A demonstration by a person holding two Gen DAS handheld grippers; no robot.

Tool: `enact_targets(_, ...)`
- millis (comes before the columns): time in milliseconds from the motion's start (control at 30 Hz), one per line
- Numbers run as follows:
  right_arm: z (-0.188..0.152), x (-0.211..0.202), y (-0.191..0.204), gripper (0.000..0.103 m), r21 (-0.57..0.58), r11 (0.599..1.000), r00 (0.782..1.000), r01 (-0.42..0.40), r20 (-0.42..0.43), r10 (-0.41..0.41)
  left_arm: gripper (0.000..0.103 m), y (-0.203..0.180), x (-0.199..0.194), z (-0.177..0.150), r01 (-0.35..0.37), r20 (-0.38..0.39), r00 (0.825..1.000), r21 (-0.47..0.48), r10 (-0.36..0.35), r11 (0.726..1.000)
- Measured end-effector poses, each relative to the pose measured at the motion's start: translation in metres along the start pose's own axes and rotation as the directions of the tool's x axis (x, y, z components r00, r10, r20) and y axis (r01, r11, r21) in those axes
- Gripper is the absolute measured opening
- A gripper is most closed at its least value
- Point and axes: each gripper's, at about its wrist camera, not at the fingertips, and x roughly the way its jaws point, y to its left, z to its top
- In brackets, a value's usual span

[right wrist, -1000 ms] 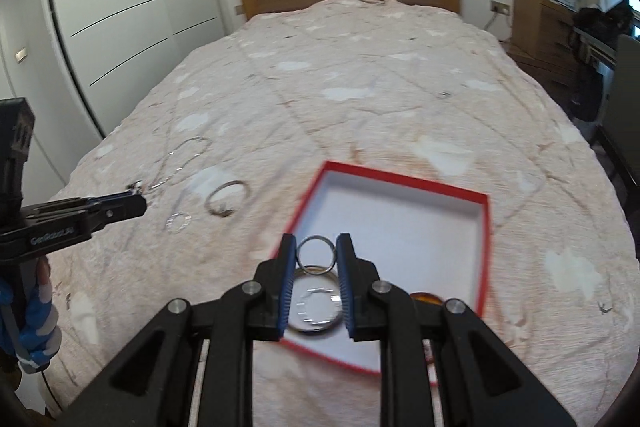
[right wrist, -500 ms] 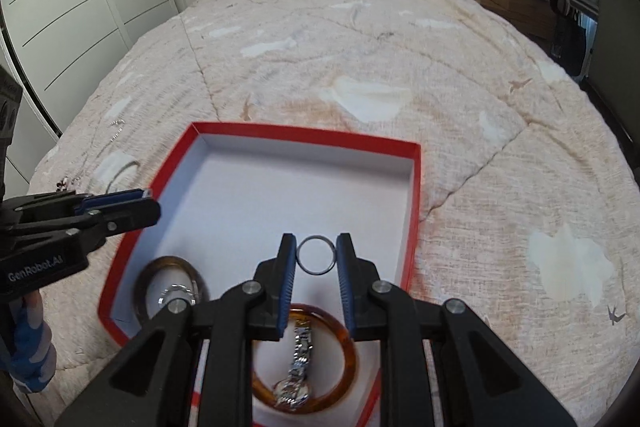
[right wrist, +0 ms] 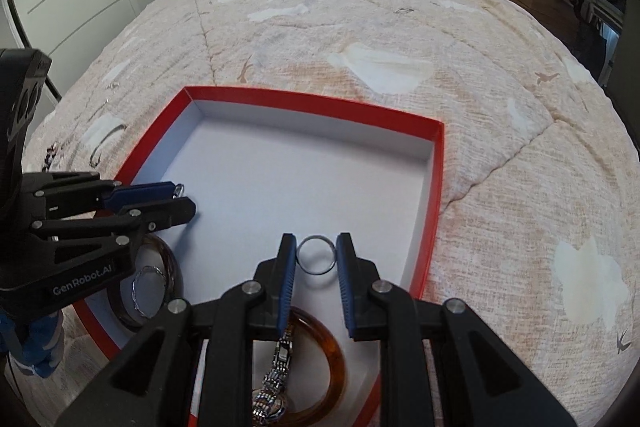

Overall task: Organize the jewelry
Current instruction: 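Carry the silver ring into the red box and release it, then withdraw both tools from the box toward the remaining jewelry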

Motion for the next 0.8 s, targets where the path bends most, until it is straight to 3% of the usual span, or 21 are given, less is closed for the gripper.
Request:
enact_targets(400, 0.001, 0.004, 0.011, 0.02, -0.107, 0.993, 0.994, 0.044, -0.092, -0.053, 0.02, -0.005, 0.002, -0.001, -0.019, 0.0, 1.0, 0.037, 0.019, 0.999)
enact_targets(533, 0.001, -0.008, 0.008, 0.02, -0.076, 0.996, 0.997, 0.045, -0.067, -0.05, 0.021, -0.006, -0.002, -0.002, -0.013, 0.003, 1.0, 0.05, 0.013, 0.999)
enact_targets(667, 0.002, -0.035, 0.004, 0.02, -0.046, 0.998, 0.999, 0.05, -0.013, -0.05, 0.033, -0.007, -0.011, -0.003, 0.013, 0.009, 1.0, 0.047, -0.013, 0.999)
enact_targets(800, 0.003, -0.067, 0.005, 0.02, -0.027, 0.997, 0.997, 0.066, 0.035, -0.065, 0.034, -0.009, -0.033, -0.003, 0.02, 0.036, 0.999, 0.048, -0.022, 0.999)
